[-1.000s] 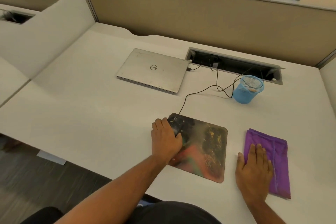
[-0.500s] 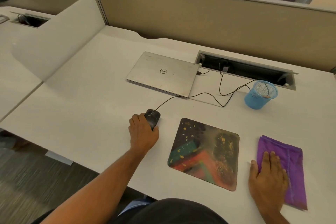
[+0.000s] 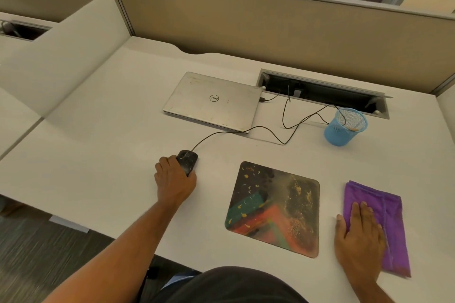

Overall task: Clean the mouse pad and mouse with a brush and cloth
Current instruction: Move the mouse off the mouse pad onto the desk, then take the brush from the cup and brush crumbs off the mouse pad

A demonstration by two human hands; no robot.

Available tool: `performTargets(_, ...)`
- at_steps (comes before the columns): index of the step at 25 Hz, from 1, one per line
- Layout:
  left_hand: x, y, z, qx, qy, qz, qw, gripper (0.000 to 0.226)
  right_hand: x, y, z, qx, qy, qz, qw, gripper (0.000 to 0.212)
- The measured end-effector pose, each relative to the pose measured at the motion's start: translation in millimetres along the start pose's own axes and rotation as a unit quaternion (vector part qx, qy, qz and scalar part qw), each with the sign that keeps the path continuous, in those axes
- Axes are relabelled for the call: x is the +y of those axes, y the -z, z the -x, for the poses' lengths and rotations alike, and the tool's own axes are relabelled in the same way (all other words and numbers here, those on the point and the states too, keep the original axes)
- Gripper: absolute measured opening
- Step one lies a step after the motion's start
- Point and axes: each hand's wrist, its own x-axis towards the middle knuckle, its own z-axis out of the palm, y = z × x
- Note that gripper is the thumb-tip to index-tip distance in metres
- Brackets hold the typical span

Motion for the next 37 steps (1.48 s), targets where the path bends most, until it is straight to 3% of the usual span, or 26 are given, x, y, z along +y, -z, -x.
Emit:
performTargets(5,-1.9,-3.2,-0.9,-0.005,0.007,-0.018,1.000,0.062,0.2,1.4,0.7,0.001,-0.003,-0.003,1.000,0.080)
performTargets(10,11.2,-6.1,-2.0,0.029,-0.006,-0.021,0.999,0.093,-0.7,1.3,-0.8,-0.010,-0.015,-0.012,1.000,0.078)
performTargets(16,79.9,-18.2,-14.1,0.021,-0.129,0.017,0.991,0.084,-2.0,8.0,-12.0,-0.004,-0.047,-0.019,0.999,0.070)
performTargets(21,164.7,-32.5,-15.2,0.009,-0.294,0.054,0.954,0.067,-15.0,30.9,-40.5,0.048,-0.056,-0.074,0.995,0.052)
performTargets(27,274.2,-53.4,-19.8,-0.074,-0.383,0.083,0.917,0.059,-49.4,67.1,-119.6,0.060,-0.016,-0.233,0.971,0.034)
performTargets(31,331.3,-70.2,-24.3,-0.155,-0.356,0.130,0.912,0.062,-65.1,84.3,-172.7,0.020,-0.015,-0.223,0.974,0.034)
performTargets(37,382.7,-90.7,-29.7,-0.217,-0.348,0.170,0.896,0.067,-67.8,89.4,-214.2,-0.027,-0.024,-0.197,0.980,0.042)
